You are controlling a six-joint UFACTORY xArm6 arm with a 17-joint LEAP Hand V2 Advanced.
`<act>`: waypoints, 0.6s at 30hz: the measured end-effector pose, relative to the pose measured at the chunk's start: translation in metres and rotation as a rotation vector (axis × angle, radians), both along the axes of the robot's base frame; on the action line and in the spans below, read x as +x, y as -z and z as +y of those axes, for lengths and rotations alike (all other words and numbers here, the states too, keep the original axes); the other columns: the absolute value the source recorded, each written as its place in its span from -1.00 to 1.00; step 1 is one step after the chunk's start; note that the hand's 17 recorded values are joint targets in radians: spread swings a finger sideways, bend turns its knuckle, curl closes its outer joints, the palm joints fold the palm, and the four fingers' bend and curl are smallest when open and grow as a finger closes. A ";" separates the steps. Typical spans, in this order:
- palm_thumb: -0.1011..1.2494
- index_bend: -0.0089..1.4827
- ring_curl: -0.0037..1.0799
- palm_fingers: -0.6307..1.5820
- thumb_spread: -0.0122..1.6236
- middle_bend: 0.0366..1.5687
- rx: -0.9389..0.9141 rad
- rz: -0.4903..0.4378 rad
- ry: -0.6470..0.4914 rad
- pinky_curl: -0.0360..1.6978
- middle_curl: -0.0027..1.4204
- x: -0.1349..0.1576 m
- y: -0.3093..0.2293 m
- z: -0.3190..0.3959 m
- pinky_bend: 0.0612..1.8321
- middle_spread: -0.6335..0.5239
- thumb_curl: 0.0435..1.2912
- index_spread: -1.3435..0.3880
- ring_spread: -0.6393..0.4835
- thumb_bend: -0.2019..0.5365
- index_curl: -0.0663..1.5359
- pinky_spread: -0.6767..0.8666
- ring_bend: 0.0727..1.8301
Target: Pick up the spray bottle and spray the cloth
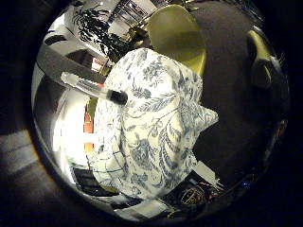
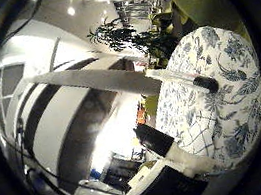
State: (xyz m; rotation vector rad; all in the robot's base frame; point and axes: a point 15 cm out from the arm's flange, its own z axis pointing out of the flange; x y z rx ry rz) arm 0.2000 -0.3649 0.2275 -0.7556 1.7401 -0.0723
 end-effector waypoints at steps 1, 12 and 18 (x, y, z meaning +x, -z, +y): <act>-0.06 -0.77 -0.54 -0.32 0.26 -0.66 0.014 -0.019 -0.011 -0.64 -0.52 0.002 0.003 0.003 -0.59 0.39 -0.58 0.36 0.57 -0.52 -0.55 0.37 -0.70; -0.10 -0.78 -0.52 -0.33 0.23 -0.69 0.077 -0.050 -0.128 -0.63 -0.52 0.049 0.028 0.029 -0.63 0.43 -0.59 0.38 0.57 -0.53 -0.56 0.38 -0.72; -0.10 -0.78 -0.51 -0.31 0.23 -0.70 0.061 -0.073 -0.182 -0.62 -0.52 0.108 0.025 0.046 -0.65 0.44 -0.59 0.38 0.57 -0.52 -0.57 0.37 -0.72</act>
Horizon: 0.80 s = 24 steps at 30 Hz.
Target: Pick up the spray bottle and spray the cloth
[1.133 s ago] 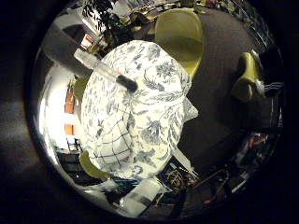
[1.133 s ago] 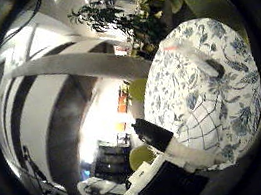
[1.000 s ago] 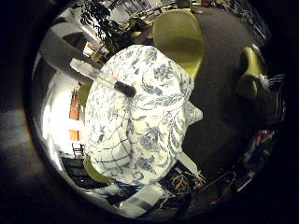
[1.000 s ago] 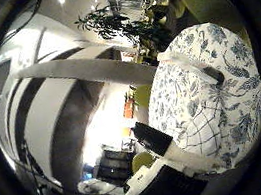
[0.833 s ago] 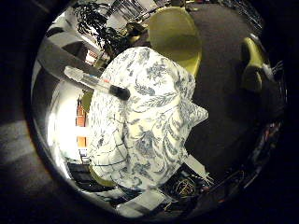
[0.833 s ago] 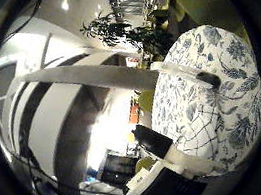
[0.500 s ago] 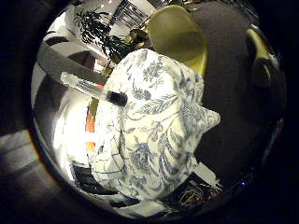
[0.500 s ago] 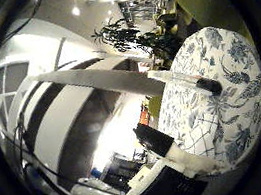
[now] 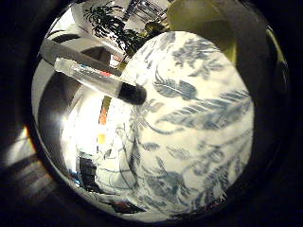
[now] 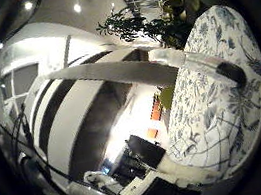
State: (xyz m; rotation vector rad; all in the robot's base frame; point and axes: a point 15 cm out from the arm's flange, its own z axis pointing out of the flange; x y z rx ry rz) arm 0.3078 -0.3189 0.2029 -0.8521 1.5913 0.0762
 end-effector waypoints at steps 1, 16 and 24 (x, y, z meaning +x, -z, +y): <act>-0.10 -0.78 -0.51 -0.31 0.23 -0.70 -0.006 0.006 -0.001 -0.62 -0.52 0.004 0.002 0.000 -0.65 0.44 -0.59 0.38 0.57 -0.52 -0.57 0.37 -0.72; 0.02 -0.78 -0.43 -0.03 0.20 -0.52 -0.028 0.097 -0.048 -0.64 -0.47 0.087 0.035 0.023 -0.65 0.30 -0.56 0.44 0.44 -0.50 -0.59 0.24 -0.46; 0.33 -0.54 -0.20 0.69 0.20 -0.16 0.027 0.121 -0.126 -0.58 -0.31 0.126 0.027 0.053 -0.28 -0.04 -0.48 0.27 -0.05 -0.47 -0.44 -0.29 -0.07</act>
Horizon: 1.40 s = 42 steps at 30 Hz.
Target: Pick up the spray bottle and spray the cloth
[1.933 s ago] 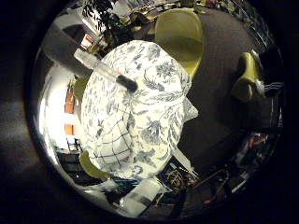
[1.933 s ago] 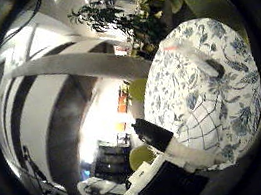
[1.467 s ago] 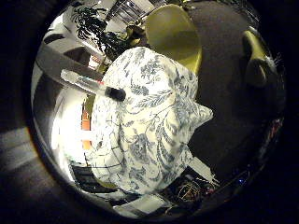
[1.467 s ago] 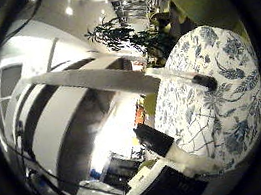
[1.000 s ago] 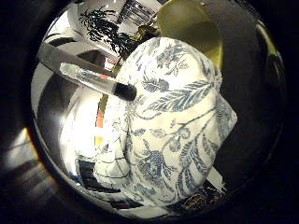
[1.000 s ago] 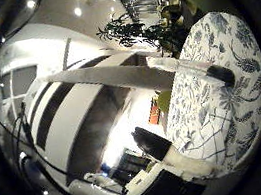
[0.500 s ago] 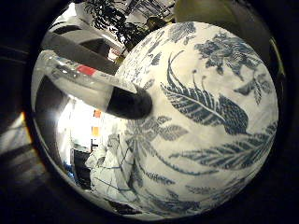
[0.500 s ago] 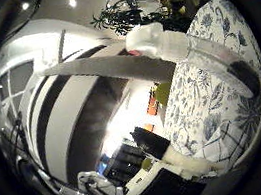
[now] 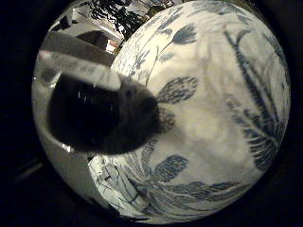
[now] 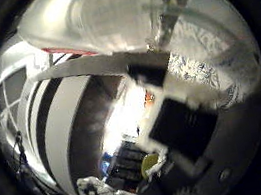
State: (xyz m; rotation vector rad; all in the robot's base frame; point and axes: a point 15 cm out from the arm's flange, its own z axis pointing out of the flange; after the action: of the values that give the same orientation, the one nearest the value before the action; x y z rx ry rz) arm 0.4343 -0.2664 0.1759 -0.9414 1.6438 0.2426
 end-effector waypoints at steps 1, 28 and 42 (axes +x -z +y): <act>0.37 -0.44 -0.18 0.72 0.19 -0.10 0.004 -0.006 -0.006 -0.56 -0.29 0.005 -0.004 0.003 -0.23 -0.06 -0.47 0.26 -0.09 -0.48 -0.39 -0.38 -0.04; 0.80 0.57 0.09 0.66 0.20 0.67 -0.181 0.211 -0.470 0.08 -0.18 0.002 -0.173 0.077 0.29 -0.02 -0.05 0.36 -0.13 -0.49 -0.08 -0.34 0.56; 0.80 0.58 0.07 0.66 0.23 0.69 -0.541 0.454 -0.699 0.26 -0.20 -0.045 -0.239 0.124 0.18 -0.03 0.02 0.35 -0.13 -0.49 -0.10 -0.36 0.56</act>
State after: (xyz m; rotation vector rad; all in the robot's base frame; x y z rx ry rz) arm 0.3892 -0.1425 0.4144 -1.9861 1.7614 0.5270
